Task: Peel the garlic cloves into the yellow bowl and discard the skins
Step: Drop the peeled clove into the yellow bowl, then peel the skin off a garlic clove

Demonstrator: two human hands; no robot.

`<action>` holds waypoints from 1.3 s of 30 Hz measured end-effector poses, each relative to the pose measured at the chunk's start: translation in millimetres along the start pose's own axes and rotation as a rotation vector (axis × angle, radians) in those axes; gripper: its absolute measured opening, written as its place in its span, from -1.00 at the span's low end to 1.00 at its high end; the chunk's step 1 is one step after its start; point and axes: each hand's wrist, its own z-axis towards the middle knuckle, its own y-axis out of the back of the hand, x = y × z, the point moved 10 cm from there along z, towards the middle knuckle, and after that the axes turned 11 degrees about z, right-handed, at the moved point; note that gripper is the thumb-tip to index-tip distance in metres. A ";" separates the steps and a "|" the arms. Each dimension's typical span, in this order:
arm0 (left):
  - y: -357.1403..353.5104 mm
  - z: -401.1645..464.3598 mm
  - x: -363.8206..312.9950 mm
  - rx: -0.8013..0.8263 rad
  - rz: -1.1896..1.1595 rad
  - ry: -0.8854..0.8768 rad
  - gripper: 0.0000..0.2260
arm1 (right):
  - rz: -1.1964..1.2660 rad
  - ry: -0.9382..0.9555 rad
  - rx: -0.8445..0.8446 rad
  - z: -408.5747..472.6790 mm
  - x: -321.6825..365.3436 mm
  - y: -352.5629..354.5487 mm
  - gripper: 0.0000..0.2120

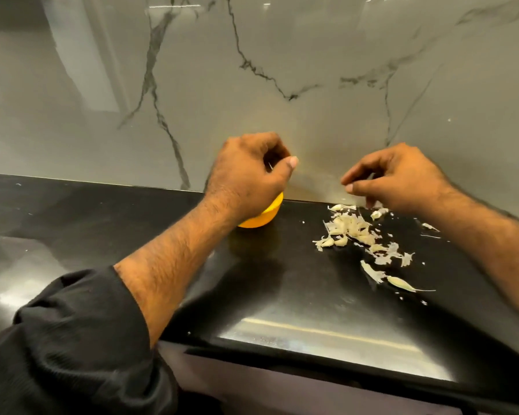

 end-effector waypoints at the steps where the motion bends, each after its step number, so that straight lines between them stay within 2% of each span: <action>1: -11.4 -2.4 -10.0 0.042 -0.014 -0.006 -0.83 | 0.014 -0.024 -0.020 -6.4 -10.4 10.6 -0.91; 6: -67.0 -7.2 -50.6 0.178 -0.041 -0.009 -0.90 | 0.041 -0.053 -0.045 -23.8 -38.3 34.0 -0.90; 11: -109.5 -8.5 -50.4 0.286 -0.027 0.070 -0.92 | 0.047 -0.025 0.001 -23.9 -55.6 25.5 -0.92; 14: -121.1 -10.9 -47.0 0.305 -0.019 0.056 -0.93 | -0.001 0.004 0.050 -23.8 -55.2 19.4 -0.91; 19: -135.1 -12.1 -34.6 0.341 -0.138 0.056 -0.89 | 0.026 0.090 0.106 -32.2 -42.5 7.1 -0.87; 26: -134.3 -2.9 -16.8 0.280 -0.405 0.202 -0.70 | -0.120 0.291 0.180 -37.4 -21.7 -28.5 -0.90; 30: -132.0 -3.1 -16.2 0.261 -0.454 0.225 -0.72 | -0.184 0.364 0.314 -45.5 -18.1 -50.4 -0.86; 34: -133.5 -5.4 -20.1 0.290 -0.463 0.208 -0.75 | -0.226 0.374 0.321 -43.9 -22.6 -54.0 -0.90; 36: -131.9 -6.3 -21.5 0.291 -0.478 0.202 -0.76 | -0.111 0.361 0.273 -42.4 -18.1 -44.1 -0.93; 39: -129.3 -8.1 -21.1 0.292 -0.481 0.204 -0.79 | 0.290 0.246 0.120 -35.6 -18.3 -2.2 -0.88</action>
